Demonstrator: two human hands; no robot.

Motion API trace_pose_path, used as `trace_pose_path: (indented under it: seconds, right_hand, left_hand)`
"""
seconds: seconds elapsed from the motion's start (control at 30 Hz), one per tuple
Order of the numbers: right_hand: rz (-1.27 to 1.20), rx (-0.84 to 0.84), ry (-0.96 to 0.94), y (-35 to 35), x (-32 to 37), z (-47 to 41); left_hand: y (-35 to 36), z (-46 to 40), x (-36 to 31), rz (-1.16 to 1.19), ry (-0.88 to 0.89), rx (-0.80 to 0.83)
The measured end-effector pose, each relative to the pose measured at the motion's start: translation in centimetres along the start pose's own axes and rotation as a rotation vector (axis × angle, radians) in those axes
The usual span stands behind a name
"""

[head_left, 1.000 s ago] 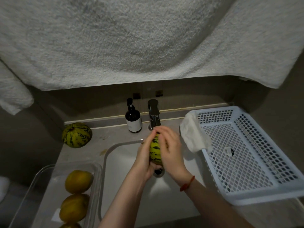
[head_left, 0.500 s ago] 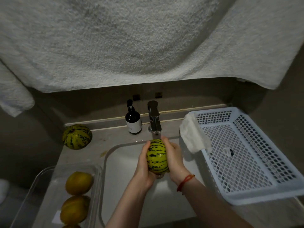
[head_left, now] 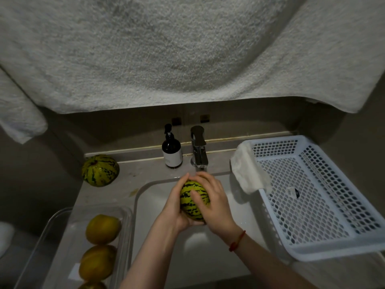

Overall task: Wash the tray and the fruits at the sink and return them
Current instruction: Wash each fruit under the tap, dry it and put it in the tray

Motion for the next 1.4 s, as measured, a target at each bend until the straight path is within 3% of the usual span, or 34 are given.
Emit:
trace_pose_path:
  seconds: [0.1,0.17,0.23,0.33,0.37,0.43,0.5,0.57,0.6,0.67,0.77,0.83,0.93,1.03,1.13,1.2,1.27,1.4]
  right_hand:
    - [0.281,0.056,-0.258,0.1,1.6,0.5]
    - [0.211,0.121,-0.23,0.2,1.0,0.2]
    - [-0.057,0.048,-0.014,0.0,-0.4,-0.3]
    - [-0.766,-0.221,0.557,1.4,-4.7,0.3]
    - [-0.928,-0.231,0.761,2.4,-5.7,0.8]
    - [-1.216,-0.077,1.071,4.4,-5.8,2.0]
    - [-1.348,0.024,1.173,5.1,-4.8,2.5]
    - [-1.212,0.003,1.068,4.4,-4.9,1.9]
    - [-1.009,-0.095,0.906,3.2,-5.4,1.2]
    - [-0.368,-0.215,0.366,0.0,-2.4,-0.4]
    - [0.433,-0.01,-0.348,2.1,3.4,-0.2]
    - [0.555,0.138,-0.487,3.0,3.7,0.0]
    - [0.342,0.222,-0.274,1.6,1.6,-0.9]
    - [-0.03,0.083,0.136,1.0,-1.3,-0.3]
    - [-0.493,-0.124,0.619,2.0,-4.4,0.8]
    - [-0.674,-0.118,0.834,3.0,-5.4,1.2]
    - [-0.763,-0.114,0.862,3.3,-5.6,1.3]
    - [-0.689,-0.269,0.613,1.7,-4.8,1.2]
  left_hand:
    - [-0.1,-0.3,0.8,0.126,-0.041,0.066]
    - [0.0,-0.6,0.9,0.139,-0.016,0.089]
    - [0.3,-0.9,0.6,0.119,0.091,0.084]
    - [0.2,-0.4,-2.1,-0.161,0.489,-0.048]
    - [0.4,0.4,-2.8,-0.284,0.6,-0.087]
    - [0.8,1.2,-3.4,-0.45,0.72,-0.09]
    - [0.9,1.5,-3.6,-0.555,0.757,-0.085]
    - [0.4,1.1,-3.8,-0.493,0.724,-0.074]
    - [0.1,0.5,-3.5,-0.351,0.651,-0.044]
    - [0.3,-1.1,-1.8,-0.061,0.423,0.087]
    - [0.0,-2.0,-0.5,0.287,0.276,0.181]
    - [-0.8,-2.3,0.2,0.238,0.193,0.138]
    - [-0.7,-1.6,1.1,0.209,0.053,0.199]
    - [-1.2,-1.2,0.9,0.222,0.046,0.109]
    - [-1.0,-1.3,0.6,0.223,0.128,0.068]
    - [-0.7,-1.1,0.1,0.154,0.241,0.035]
    - [-0.9,-0.6,-0.8,0.04,0.362,-0.031]
    - [-0.1,0.5,-2.2,-0.182,0.421,-0.051]
Point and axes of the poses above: each hand's wrist, its own z-axis away from the middle knuckle, its own y-axis out of the palm, x = y × z, the point moved 8 cm from there along -z, towards the middle knuckle, and after that the axes turned 11 degrees about x, right-handed, at the moved point
